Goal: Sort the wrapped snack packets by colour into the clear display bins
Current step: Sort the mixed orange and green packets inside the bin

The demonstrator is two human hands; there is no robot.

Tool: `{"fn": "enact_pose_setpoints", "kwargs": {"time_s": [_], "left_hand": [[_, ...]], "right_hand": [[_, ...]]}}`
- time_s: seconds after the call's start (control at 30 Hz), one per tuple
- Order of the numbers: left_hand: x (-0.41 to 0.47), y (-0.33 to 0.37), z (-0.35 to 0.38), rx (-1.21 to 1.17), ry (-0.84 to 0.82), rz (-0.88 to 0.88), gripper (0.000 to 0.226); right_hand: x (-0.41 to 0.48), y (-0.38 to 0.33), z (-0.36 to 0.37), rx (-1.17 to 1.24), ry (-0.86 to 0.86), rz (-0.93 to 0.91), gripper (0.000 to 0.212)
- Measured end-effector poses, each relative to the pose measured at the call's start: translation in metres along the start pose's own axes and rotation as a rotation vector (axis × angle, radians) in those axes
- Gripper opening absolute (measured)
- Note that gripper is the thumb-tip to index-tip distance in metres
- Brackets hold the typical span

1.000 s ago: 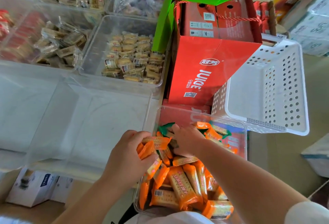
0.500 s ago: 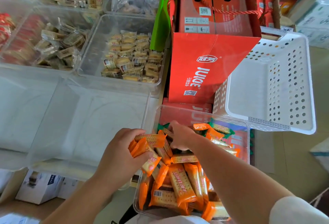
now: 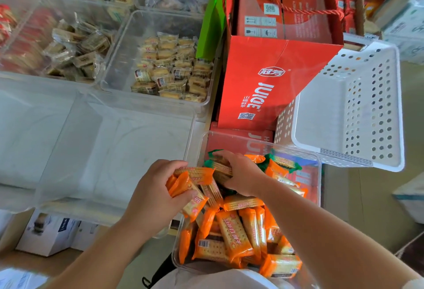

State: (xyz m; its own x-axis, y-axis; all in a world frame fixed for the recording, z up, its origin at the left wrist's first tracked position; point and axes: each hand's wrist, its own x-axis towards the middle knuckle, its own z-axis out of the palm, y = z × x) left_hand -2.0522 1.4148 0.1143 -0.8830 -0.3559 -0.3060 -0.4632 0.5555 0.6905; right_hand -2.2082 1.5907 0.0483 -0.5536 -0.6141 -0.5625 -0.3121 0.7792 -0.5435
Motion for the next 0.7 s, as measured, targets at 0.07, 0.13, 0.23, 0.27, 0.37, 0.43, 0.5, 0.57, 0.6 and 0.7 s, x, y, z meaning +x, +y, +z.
{"fn": "enact_pose_setpoints", "kwargs": {"time_s": [0.07, 0.13, 0.23, 0.27, 0.37, 0.43, 0.5, 0.57, 0.6, 0.7], "left_hand": [[0.000, 0.001, 0.000, 0.000, -0.004, 0.007, 0.056], [0.000, 0.004, 0.001, 0.010, -0.020, 0.016, 0.058], [0.006, 0.009, 0.003, 0.027, -0.034, 0.050, 0.059], [0.009, 0.011, 0.003, 0.028, -0.036, 0.058, 0.059], [0.016, 0.018, 0.006, 0.040, -0.048, 0.059, 0.059], [0.021, 0.023, 0.008, 0.064, -0.047, 0.070, 0.059], [0.025, 0.028, 0.009, 0.086, -0.050, 0.085, 0.058], [0.028, 0.028, 0.010, 0.101, -0.041, 0.091, 0.059], [0.029, 0.029, 0.010, 0.103, -0.034, 0.090, 0.059], [0.029, 0.027, 0.008, 0.094, 0.000, 0.086, 0.058]], "right_hand": [[-0.017, -0.002, -0.010, -0.030, 0.059, -0.053, 0.079], [-0.039, 0.002, -0.027, -0.052, 0.097, -0.089, 0.080], [-0.070, 0.023, -0.052, -0.093, 0.196, -0.113, 0.079], [-0.079, 0.034, -0.059, -0.130, 0.232, -0.102, 0.076], [-0.097, 0.060, -0.074, -0.310, 0.215, -0.016, 0.071], [-0.105, 0.068, -0.074, -0.400, 0.146, 0.056, 0.069], [-0.108, 0.069, -0.071, -0.479, 0.149, 0.116, 0.060], [-0.107, 0.066, -0.068, -0.594, 0.142, 0.171, 0.065], [-0.106, 0.063, -0.067, -0.635, 0.127, 0.185, 0.076], [-0.107, 0.043, -0.067, -0.602, 0.170, 0.111, 0.098]]}}
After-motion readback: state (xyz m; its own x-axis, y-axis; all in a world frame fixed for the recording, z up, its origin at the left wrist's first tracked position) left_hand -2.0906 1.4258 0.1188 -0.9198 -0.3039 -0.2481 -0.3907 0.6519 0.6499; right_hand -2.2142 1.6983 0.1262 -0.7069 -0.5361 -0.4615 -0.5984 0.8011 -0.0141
